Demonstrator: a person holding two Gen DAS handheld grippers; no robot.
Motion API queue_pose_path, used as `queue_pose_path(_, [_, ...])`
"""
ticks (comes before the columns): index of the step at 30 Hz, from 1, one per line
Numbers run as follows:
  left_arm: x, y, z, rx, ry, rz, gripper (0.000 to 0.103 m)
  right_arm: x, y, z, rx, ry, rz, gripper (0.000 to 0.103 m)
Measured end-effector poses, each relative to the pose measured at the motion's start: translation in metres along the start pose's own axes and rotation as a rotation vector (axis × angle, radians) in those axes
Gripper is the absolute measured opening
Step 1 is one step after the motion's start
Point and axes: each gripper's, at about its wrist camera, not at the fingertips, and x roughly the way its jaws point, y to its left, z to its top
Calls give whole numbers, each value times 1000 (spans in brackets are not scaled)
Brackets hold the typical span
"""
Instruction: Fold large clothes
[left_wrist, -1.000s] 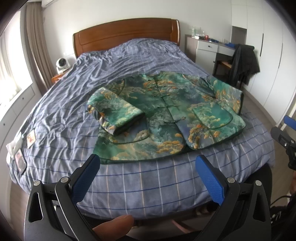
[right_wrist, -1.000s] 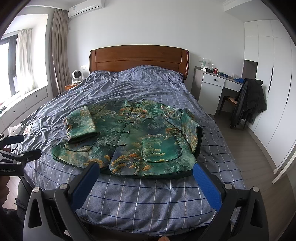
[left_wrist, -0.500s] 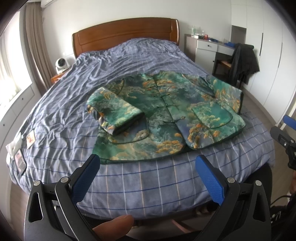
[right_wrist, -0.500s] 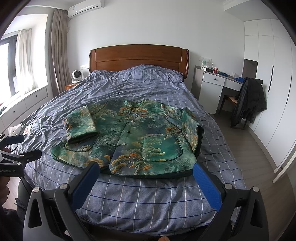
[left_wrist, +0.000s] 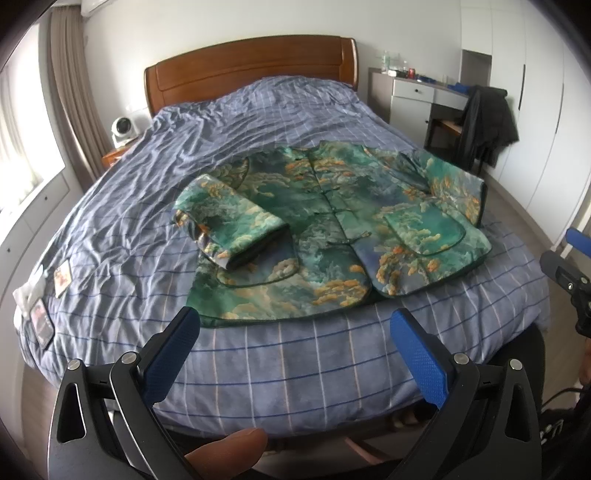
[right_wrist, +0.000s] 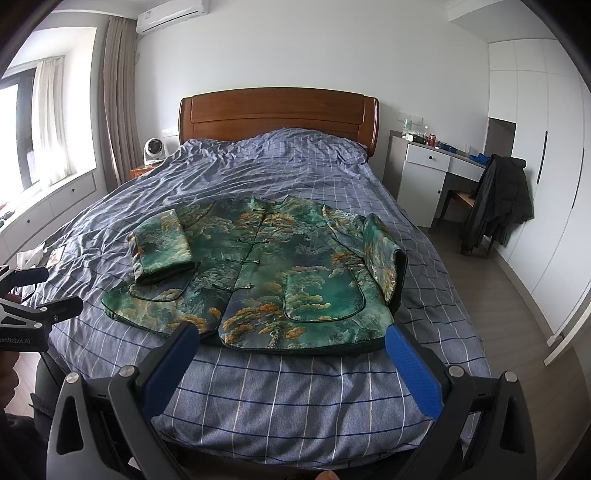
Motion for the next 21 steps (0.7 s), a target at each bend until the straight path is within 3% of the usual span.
queue_pose_path(21, [-3, -2, 0, 47, -35, -28, 103, 0, 1, -1, -8, 0, 3, 103])
